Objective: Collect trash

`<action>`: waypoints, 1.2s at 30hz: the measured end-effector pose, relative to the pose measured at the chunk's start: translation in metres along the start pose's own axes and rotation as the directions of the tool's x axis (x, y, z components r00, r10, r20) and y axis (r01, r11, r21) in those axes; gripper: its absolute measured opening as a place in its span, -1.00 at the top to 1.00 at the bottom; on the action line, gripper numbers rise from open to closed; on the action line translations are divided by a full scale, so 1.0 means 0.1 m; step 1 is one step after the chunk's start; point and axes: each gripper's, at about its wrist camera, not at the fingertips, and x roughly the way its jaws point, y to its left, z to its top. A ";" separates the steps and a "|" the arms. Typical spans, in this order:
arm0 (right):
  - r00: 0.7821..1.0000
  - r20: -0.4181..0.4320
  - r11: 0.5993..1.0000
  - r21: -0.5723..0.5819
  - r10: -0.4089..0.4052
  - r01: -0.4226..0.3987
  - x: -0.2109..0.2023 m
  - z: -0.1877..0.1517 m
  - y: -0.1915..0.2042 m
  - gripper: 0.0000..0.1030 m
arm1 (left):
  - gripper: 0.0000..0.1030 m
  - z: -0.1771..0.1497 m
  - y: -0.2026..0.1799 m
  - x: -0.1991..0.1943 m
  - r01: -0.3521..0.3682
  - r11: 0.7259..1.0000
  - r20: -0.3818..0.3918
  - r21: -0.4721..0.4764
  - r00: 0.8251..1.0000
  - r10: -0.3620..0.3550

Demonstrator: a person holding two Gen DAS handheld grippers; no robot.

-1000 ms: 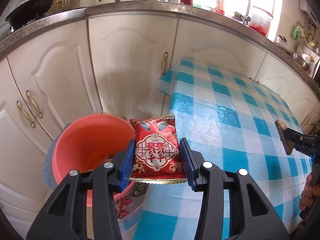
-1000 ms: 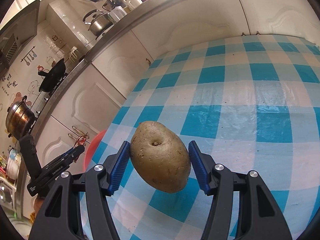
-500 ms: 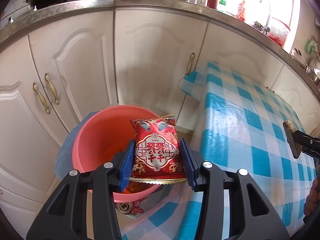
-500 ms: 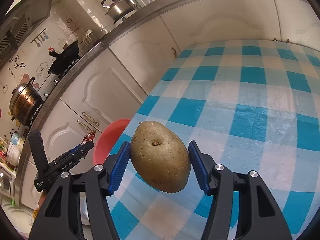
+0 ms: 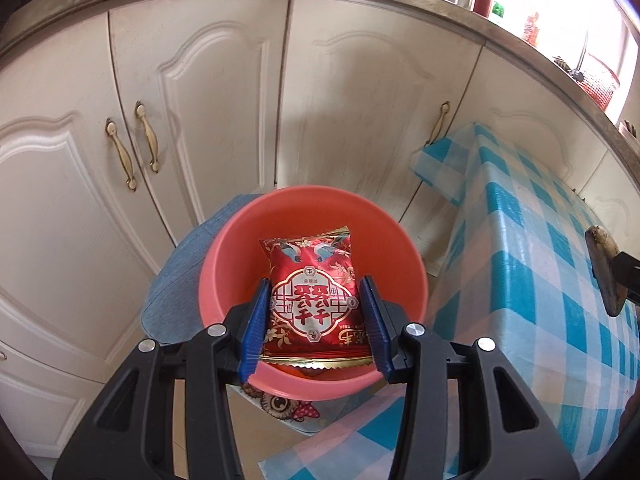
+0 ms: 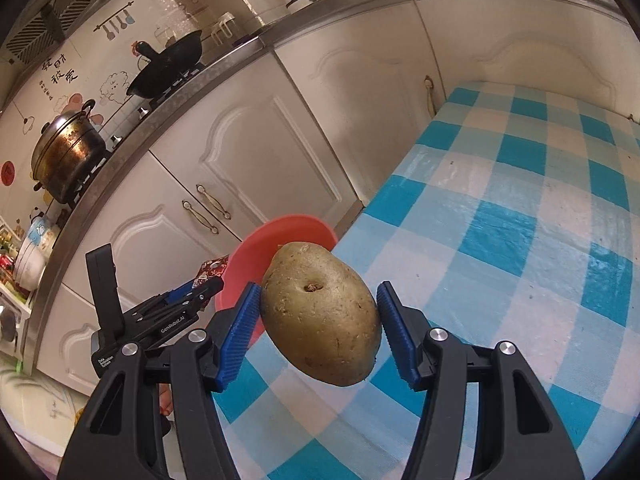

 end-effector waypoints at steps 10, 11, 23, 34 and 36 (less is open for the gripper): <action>0.998 -0.056 0.997 -0.071 0.028 -0.032 0.41 0.16 0.38 -0.18 | 0.10 -0.04 0.22 0.19 -0.017 0.999 -0.038 -0.034 0.999 0.016; 0.998 -0.062 0.996 -0.077 0.031 -0.036 0.46 0.17 0.41 -0.18 | 0.10 -0.04 0.23 0.21 -0.019 0.999 -0.041 -0.037 0.999 0.018; 0.993 -0.118 0.993 -0.117 0.022 -0.035 1.00 0.34 0.68 -0.42 | 0.01 -0.01 0.29 0.48 -0.012 0.998 -0.079 -0.059 0.997 0.008; 0.997 0.039 0.997 -0.038 -0.060 0.062 0.58 0.33 0.37 -0.70 | -0.72 0.03 0.24 0.36 -0.038 0.997 -0.026 -0.063 0.999 0.036; 0.993 0.067 0.995 -0.023 -0.094 0.096 0.46 0.30 0.29 -0.71 | -0.74 0.05 0.21 0.28 -0.061 0.997 -0.007 -0.050 0.998 0.060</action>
